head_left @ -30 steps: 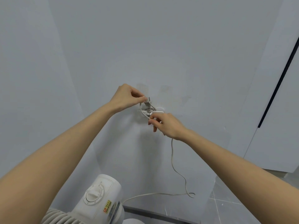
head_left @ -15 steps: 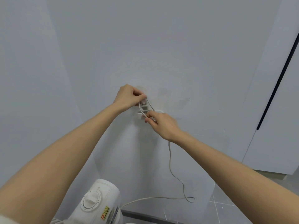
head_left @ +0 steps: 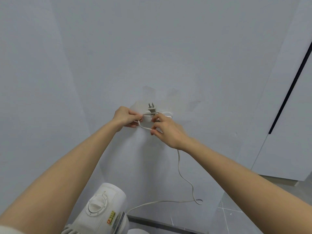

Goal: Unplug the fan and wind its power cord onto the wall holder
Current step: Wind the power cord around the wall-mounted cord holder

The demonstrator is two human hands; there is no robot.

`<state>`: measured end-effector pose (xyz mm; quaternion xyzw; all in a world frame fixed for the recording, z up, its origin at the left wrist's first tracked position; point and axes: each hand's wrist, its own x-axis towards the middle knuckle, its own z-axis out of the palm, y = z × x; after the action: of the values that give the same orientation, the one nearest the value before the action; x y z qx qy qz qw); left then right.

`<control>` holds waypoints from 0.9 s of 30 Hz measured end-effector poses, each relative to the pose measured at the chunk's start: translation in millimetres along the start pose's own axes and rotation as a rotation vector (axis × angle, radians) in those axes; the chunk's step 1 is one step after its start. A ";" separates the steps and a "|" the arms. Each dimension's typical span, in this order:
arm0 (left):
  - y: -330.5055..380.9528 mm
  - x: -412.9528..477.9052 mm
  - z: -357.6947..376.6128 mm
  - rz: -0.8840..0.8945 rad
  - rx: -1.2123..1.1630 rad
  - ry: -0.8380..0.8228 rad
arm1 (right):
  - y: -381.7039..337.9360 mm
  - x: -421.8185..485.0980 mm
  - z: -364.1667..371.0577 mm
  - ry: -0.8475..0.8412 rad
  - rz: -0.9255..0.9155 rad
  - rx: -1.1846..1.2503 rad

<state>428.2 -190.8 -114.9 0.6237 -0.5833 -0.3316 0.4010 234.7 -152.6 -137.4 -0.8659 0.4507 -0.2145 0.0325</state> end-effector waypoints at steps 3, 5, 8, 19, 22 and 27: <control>-12.4 -0.2 5.8 -0.036 0.024 -0.053 | 2.2 -3.3 2.5 -0.020 -0.050 -0.113; -16.6 -2.0 11.7 -0.039 0.051 -0.079 | 4.5 -5.8 4.1 -0.008 -0.051 -0.139; -21.5 -2.4 21.2 -0.025 0.061 -0.048 | 9.6 -9.6 5.2 -0.028 0.022 -0.132; -15.5 -5.5 59.8 -0.009 0.111 0.001 | 47.8 -29.5 -11.8 -0.033 0.465 -0.101; -10.8 -8.9 51.7 -0.030 0.133 0.008 | 56.1 -30.2 -20.8 0.004 0.573 -0.028; -1.4 -19.4 36.3 0.106 0.322 0.153 | 57.8 -28.2 -29.7 0.071 0.625 0.010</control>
<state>394.9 -175.6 -133.9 0.6717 -0.6285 -0.1642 0.3560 164.4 -160.3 -134.6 -0.6771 0.6949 -0.2265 0.0851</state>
